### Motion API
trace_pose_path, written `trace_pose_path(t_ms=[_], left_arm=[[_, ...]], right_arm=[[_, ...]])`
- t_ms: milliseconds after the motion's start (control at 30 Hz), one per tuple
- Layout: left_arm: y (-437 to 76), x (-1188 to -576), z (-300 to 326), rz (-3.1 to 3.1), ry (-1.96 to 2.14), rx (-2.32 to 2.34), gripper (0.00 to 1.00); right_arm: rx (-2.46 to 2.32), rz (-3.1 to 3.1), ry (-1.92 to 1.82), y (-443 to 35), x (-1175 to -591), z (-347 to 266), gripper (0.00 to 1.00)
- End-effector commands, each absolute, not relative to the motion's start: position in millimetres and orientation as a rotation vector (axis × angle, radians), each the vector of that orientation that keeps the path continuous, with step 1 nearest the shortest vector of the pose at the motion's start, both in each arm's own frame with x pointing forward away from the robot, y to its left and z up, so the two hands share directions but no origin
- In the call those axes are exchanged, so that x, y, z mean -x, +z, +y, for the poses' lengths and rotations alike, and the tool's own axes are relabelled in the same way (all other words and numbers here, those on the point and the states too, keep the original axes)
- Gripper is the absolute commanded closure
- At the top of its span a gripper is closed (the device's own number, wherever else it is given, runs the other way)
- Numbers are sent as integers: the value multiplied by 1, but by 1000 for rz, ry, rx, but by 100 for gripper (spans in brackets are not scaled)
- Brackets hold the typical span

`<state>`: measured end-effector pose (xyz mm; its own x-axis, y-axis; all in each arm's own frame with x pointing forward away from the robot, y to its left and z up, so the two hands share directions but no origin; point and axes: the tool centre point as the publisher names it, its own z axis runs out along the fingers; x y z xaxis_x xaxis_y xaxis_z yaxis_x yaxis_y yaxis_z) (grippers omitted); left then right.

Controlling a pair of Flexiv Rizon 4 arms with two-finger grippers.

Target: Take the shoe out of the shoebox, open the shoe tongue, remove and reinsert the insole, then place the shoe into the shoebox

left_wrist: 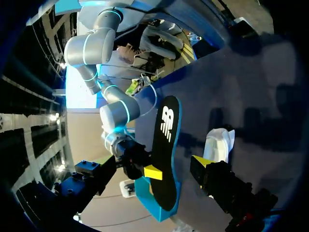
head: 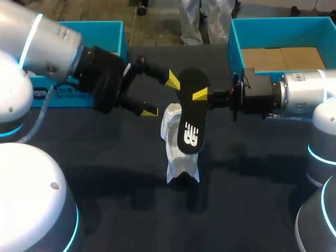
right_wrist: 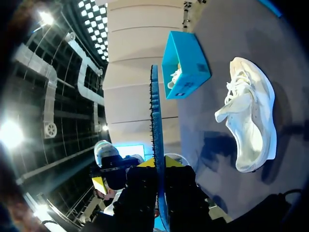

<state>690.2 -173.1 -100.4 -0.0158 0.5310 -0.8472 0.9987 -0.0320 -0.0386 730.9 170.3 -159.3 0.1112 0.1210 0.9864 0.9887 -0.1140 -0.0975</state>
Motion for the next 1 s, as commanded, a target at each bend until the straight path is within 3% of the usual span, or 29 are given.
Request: trace_pose_path(t_ms=[33,667,1000], left_arm=[[-94,-695,-180,1757,-809,-1739,0],[-84,-697,-191,1852,-811,-1597,0],[-83,-706,-196,1964,-633,-1788,0]], right_arm=[[1432,-1171,-1143,-162,-733,175,100],[1414,-1189,-1146,-168,-735,179,100],[1424,-1208,-1127,-169,-736,179,100]])
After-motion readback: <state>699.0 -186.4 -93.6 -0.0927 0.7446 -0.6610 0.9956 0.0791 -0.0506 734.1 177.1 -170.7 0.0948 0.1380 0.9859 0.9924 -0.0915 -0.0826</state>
